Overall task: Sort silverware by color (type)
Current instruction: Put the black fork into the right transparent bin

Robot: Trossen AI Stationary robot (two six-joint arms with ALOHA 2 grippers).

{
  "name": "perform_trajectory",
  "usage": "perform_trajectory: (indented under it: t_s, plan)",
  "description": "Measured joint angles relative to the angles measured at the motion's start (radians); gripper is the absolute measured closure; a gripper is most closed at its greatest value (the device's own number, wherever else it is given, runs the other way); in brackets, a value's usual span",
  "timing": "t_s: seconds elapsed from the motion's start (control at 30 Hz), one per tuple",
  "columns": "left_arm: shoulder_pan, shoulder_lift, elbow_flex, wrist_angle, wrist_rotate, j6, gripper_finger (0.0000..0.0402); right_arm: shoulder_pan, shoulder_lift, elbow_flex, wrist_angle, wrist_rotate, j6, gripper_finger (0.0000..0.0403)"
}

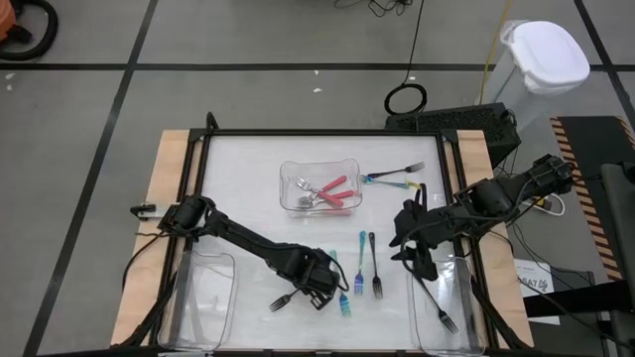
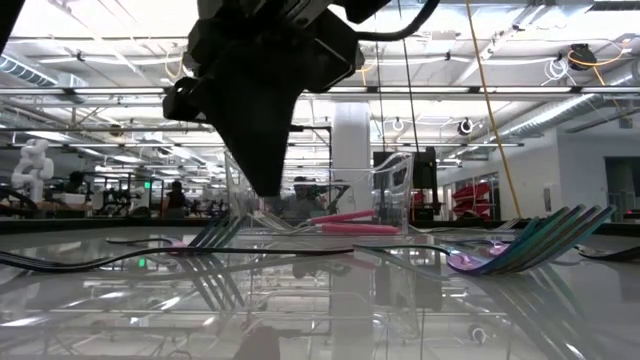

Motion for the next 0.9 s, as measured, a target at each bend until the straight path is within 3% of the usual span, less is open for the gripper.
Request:
perform_trajectory:
  t_s: [0.2, 0.53, 0.9]
  plan:
    - [0.003, 0.0, 0.0, -0.043, 0.036, -0.037, 0.0378, -0.012, 0.0, 0.0, 0.003, 0.0, -0.001, 0.025]
    - [0.006, 0.029, -0.007, -0.02, -0.034, -0.043, 0.0225, -0.012, 0.0, 0.0, 0.003, -0.002, -0.006, 0.025]
    - [0.005, 0.127, 0.0, 0.041, 0.071, -0.02, 0.0218, -0.011, 0.0, 0.0, 0.004, -0.028, -0.008, 0.025]
